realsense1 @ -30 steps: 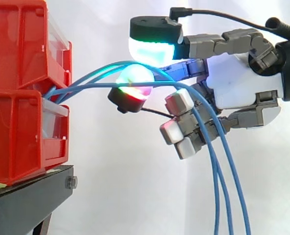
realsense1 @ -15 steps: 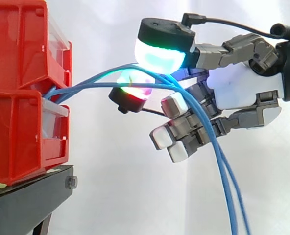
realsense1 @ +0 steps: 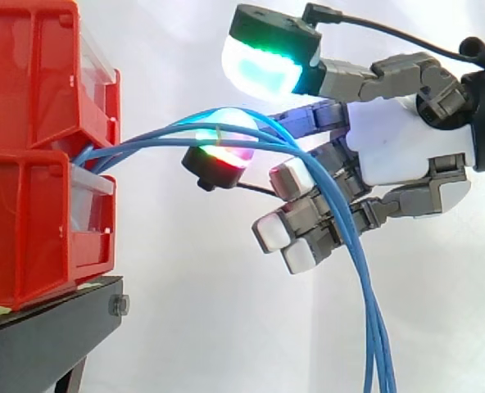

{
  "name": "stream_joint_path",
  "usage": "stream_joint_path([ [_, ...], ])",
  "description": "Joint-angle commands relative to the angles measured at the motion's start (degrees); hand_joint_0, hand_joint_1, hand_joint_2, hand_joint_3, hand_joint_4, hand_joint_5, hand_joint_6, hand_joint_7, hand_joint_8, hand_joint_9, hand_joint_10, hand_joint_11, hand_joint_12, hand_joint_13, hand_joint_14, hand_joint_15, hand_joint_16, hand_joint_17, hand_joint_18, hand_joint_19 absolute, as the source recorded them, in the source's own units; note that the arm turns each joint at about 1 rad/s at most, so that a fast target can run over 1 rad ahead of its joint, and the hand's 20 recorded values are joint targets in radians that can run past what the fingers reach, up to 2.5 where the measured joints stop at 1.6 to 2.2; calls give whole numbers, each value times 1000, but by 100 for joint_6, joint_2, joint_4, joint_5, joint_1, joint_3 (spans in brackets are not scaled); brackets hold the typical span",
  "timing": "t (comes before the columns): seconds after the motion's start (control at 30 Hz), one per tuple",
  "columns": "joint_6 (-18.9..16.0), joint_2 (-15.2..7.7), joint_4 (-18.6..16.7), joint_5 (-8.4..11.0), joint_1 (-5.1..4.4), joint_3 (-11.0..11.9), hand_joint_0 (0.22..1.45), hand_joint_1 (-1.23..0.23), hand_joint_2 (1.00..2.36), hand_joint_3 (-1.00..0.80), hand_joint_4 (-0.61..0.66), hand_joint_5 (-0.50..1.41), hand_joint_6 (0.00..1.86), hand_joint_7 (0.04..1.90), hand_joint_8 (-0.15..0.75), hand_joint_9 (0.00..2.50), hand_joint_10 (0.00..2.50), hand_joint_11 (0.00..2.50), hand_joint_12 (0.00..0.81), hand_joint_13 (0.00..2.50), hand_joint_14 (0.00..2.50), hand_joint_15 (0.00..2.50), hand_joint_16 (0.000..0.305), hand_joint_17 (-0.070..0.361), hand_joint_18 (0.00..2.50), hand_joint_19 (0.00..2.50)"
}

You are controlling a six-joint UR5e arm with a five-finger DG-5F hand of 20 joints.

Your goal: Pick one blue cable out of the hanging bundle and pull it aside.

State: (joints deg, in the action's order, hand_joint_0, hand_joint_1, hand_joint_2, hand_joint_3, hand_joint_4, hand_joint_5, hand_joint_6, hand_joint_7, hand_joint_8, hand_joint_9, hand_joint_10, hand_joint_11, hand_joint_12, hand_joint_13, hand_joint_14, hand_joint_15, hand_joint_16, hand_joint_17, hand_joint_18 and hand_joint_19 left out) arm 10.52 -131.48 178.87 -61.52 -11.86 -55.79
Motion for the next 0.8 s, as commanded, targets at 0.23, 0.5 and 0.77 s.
stream_joint_path([
  [0.23, -76, -1, 43, 35, 0, -187, 514, -515, 1000, -500, 37, -91, 859, 896, 296, 1315, 27, 719, 355, 1003, 21, 572, 54, 121, 877, 547],
  [0.5, -208, -1, -520, 52, -35, -582, 564, -573, 1005, -440, 34, -96, 861, 898, 287, 1320, 26, 726, 345, 999, 23, 580, 51, 114, 859, 563],
  [0.77, -234, -1, -485, 131, -44, -582, 577, -625, 1010, -383, 24, -100, 871, 939, 288, 1319, 27, 756, 342, 999, 24, 582, 50, 113, 858, 565],
])
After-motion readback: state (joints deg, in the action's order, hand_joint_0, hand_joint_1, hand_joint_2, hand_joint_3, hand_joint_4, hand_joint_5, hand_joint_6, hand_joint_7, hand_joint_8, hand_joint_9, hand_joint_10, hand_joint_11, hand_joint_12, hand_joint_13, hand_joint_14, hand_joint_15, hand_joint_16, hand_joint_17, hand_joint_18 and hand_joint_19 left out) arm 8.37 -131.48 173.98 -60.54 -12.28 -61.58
